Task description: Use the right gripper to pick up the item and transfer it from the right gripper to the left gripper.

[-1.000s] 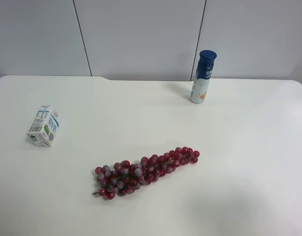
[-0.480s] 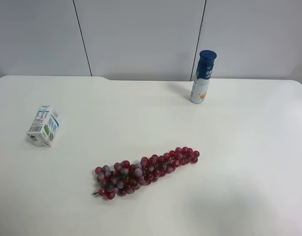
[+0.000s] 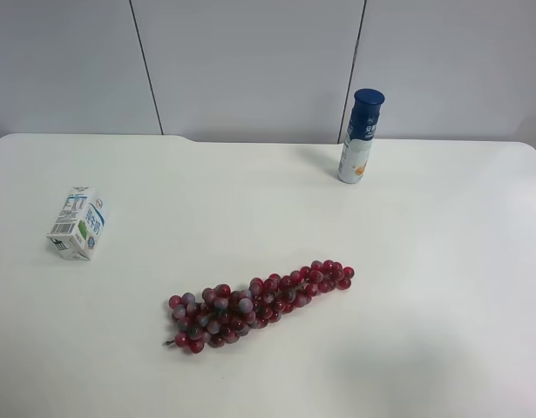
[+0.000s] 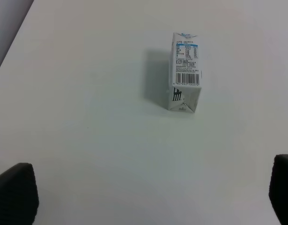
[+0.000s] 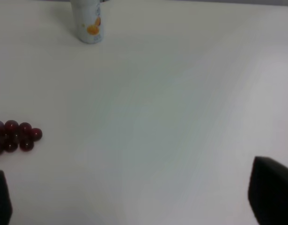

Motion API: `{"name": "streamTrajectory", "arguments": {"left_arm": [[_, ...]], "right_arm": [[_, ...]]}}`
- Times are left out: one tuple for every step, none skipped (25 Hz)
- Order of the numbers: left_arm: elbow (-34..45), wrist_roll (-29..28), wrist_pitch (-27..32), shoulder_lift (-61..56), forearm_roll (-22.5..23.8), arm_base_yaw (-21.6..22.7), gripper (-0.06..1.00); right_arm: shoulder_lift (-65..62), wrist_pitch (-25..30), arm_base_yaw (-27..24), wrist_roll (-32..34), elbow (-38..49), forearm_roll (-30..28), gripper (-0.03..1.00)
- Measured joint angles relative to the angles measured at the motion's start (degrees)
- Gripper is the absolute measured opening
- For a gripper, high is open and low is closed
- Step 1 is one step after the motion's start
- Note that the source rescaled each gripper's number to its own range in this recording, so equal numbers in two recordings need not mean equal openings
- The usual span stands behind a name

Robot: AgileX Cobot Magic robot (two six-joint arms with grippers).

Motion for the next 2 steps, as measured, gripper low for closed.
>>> {"name": "streamTrajectory", "arguments": {"left_arm": [[0.0, 0.0, 0.0, 0.0, 0.0, 0.0, 1.0], [0.0, 0.0, 0.0, 0.0, 0.0, 0.0, 1.0]], "right_arm": [[0.0, 0.0, 0.0, 0.0, 0.0, 0.0, 1.0], [0.0, 0.0, 0.0, 0.0, 0.0, 0.0, 1.0]]}}
